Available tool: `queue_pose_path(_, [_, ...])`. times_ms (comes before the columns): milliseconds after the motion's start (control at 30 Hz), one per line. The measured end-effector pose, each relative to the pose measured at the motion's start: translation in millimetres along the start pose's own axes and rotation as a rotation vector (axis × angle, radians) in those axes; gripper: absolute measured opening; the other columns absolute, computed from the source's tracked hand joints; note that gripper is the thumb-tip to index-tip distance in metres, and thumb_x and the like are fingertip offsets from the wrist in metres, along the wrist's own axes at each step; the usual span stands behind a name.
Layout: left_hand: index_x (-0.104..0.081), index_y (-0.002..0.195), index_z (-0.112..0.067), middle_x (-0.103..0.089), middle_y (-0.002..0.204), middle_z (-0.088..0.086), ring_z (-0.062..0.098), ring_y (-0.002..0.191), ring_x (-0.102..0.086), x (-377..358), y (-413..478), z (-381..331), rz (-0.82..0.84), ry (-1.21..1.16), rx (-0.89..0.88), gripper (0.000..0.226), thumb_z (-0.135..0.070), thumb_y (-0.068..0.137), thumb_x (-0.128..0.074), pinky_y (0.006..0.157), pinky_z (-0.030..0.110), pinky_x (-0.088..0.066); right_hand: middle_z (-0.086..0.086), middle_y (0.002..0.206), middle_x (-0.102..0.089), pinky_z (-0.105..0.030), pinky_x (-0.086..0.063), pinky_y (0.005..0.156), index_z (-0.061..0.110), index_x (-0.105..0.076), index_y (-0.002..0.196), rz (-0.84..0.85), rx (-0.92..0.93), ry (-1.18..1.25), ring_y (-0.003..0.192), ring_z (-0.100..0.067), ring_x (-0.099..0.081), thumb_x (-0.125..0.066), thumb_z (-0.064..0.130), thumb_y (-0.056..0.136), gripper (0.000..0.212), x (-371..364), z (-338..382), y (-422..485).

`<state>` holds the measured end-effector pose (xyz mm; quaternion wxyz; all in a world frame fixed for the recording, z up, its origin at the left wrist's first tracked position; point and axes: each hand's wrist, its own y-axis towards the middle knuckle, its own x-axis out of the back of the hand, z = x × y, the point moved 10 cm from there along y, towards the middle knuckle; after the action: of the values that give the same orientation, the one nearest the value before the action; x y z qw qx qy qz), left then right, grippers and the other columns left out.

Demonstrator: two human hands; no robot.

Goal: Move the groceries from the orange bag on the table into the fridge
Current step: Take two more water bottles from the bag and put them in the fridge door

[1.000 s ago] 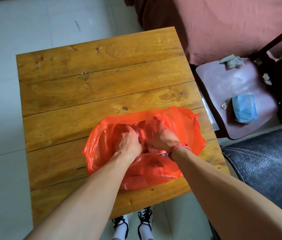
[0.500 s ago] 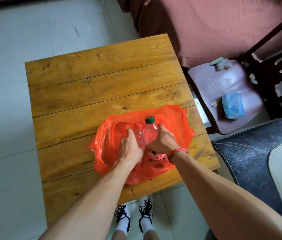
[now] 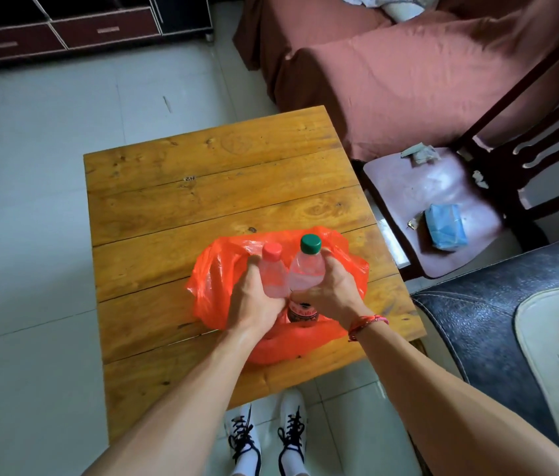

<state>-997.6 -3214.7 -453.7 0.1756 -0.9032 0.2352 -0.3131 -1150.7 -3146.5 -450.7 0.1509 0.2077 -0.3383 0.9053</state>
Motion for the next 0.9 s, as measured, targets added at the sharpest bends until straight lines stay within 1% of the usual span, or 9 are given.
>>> queue_pose_path(133, [-0.045,0.125,-0.023,-0.064,0.098,-0.006,0.017,0.091,-0.062,39,-20,-40,-0.038,-0.032,-0.062,0.068,-0.015,0.068,-0.082,0.065,0.016,-0.041,-0.001,0.116,-0.064,-0.040,-0.056,0.084,0.018,-0.052,0.130,-0.039,0.100,0.017,0.101,-0.023,-0.063,-0.091,0.035,0.052,0.089,27,44,-25])
queue_pose_path(200, [-0.053,0.114,-0.024,-0.062,0.086,-0.013,0.012,0.080,-0.059,65,-32,-66,-0.063,-0.036,-0.114,0.062,-0.015,0.062,-0.086,0.055,0.006,-0.036,0.000,0.111,-0.066,-0.043,-0.057,0.083,0.021,-0.056,0.122,-0.066,0.133,0.045,0.099,-0.022,-0.065,-0.086,0.046,0.042,0.088,42,64,-37])
queue_pose_path(267, [-0.057,0.104,-0.028,-0.064,0.080,-0.016,0.002,0.070,-0.059,89,-44,-91,-0.073,-0.102,-0.161,0.057,-0.008,0.060,-0.087,0.052,0.005,-0.039,0.001,0.109,-0.069,-0.048,-0.059,0.084,0.025,-0.058,0.116,-0.080,0.177,0.068,0.099,-0.022,-0.068,-0.083,0.051,0.039,0.085,55,84,-46])
queue_pose_path(367, [-0.061,0.101,-0.029,-0.071,0.085,-0.008,-0.003,0.066,-0.062,121,-61,-122,-0.071,-0.234,-0.230,0.058,0.001,0.059,-0.087,0.057,0.010,-0.047,0.001,0.100,-0.073,-0.052,-0.059,0.080,0.029,-0.063,0.106,-0.098,0.267,0.110,0.093,-0.023,-0.071,-0.084,0.043,0.043,0.068,77,121,-66])
queue_pose_path(467, [-0.064,0.104,-0.028,-0.075,0.091,-0.004,0.008,0.080,-0.071,156,-80,-156,-0.090,-0.349,-0.299,0.060,0.002,0.059,-0.089,0.070,0.026,-0.056,0.003,0.095,-0.077,-0.046,-0.061,0.084,0.027,-0.067,0.105,-0.106,0.369,0.184,0.090,-0.017,-0.074,-0.084,0.032,0.046,0.062,102,165,-96])
queue_pose_path(600, [-0.063,0.114,-0.020,-0.074,0.095,-0.002,0.004,0.078,-0.071,201,-116,-211,-0.064,-0.425,-0.425,0.059,0.005,0.065,-0.085,0.067,0.021,-0.056,0.008,0.089,-0.077,-0.031,-0.057,0.078,0.024,-0.068,0.109,-0.090,0.488,0.225,0.083,-0.009,-0.074,-0.089,0.010,0.060,0.055,130,221,-139])
queue_pose_path(667, [-0.061,0.119,-0.020,-0.074,0.100,0.000,0.007,0.085,-0.071,220,-136,-236,-0.038,-0.413,-0.491,0.061,0.000,0.067,-0.086,0.070,0.023,-0.057,0.005,0.091,-0.077,-0.034,-0.058,0.079,0.024,-0.068,0.110,-0.096,0.533,0.216,0.085,-0.012,-0.075,-0.088,0.016,0.057,0.058,144,248,-159])
queue_pose_path(767, [-0.060,0.121,-0.023,-0.073,0.104,0.000,0.008,0.089,-0.071,249,-165,-267,-0.034,-0.423,-0.565,0.062,-0.002,0.069,-0.085,0.071,0.022,-0.057,-0.003,0.099,-0.078,-0.048,-0.060,0.089,0.024,-0.067,0.111,-0.111,0.593,0.220,0.093,-0.022,-0.076,-0.089,0.030,0.050,0.065,165,282,-189])
queue_pose_path(900, [-0.061,0.116,-0.029,-0.075,0.099,-0.002,0.009,0.088,-0.072,283,-206,-303,-0.068,-0.424,-0.661,0.056,-0.001,0.072,-0.082,0.071,0.025,-0.056,0.000,0.099,-0.078,-0.050,-0.061,0.087,0.027,-0.069,0.110,-0.161,0.675,0.194,0.090,-0.020,-0.076,-0.092,0.029,0.053,0.061,191,325,-233])
